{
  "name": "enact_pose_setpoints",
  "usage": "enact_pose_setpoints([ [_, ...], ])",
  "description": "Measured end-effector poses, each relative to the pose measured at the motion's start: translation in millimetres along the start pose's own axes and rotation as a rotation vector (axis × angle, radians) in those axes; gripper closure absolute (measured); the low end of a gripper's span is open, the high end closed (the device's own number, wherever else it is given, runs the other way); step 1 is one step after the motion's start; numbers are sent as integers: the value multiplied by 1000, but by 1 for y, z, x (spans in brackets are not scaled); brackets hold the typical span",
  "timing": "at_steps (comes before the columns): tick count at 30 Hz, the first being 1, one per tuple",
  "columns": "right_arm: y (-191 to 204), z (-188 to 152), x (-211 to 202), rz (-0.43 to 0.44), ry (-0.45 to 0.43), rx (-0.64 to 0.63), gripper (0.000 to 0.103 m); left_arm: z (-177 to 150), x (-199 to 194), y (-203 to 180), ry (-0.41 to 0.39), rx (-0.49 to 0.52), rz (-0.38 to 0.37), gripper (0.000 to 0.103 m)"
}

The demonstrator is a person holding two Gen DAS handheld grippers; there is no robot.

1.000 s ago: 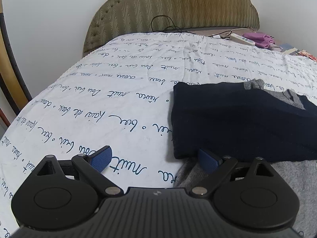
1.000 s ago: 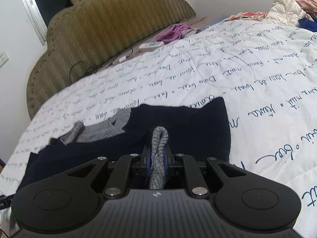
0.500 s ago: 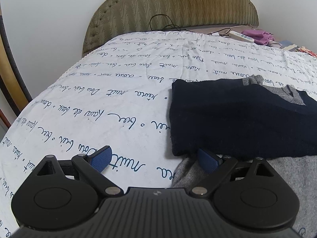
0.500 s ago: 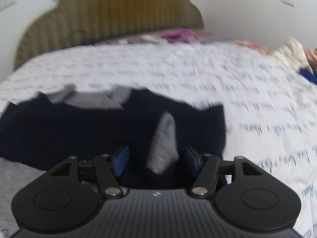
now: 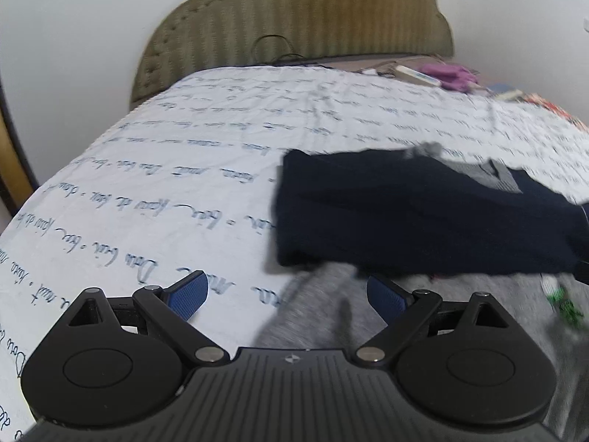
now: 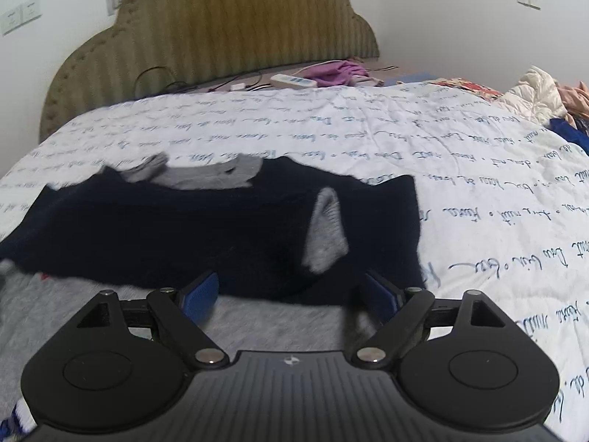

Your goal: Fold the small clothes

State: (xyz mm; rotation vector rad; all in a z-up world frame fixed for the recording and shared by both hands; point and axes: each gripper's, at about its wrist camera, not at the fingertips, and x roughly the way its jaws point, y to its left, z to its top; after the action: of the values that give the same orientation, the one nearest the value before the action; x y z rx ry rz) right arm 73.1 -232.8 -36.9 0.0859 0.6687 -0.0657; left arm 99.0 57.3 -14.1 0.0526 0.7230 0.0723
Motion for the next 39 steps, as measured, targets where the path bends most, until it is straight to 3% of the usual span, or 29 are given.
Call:
enact_pose_setpoints([
  [5,5,-7,-6,0,25,10,15,-8,-4,-10,5,28,-17,8],
  [9,7,-13,-11,-14,26,10,4,-13,-6,-11,13,27,-22,8],
  [21,4,-45,-45,54,37,-34,4,-41,-24,-12,33,46,-87,8],
  [26,11,-67,-67,-6,15,-149,4,-46,-35,-13,35,52,-109,8],
  [30,7,-79,-81,116,29,-56,4,-50,-39,-18,38,58,-117,8],
  [32,11,-83,-87,135,11,-47,4,-53,-43,-20,38,65,-125,8],
  [39,9,-88,-99,7,-50,-67,4,-62,-57,-25,34,90,-124,8],
])
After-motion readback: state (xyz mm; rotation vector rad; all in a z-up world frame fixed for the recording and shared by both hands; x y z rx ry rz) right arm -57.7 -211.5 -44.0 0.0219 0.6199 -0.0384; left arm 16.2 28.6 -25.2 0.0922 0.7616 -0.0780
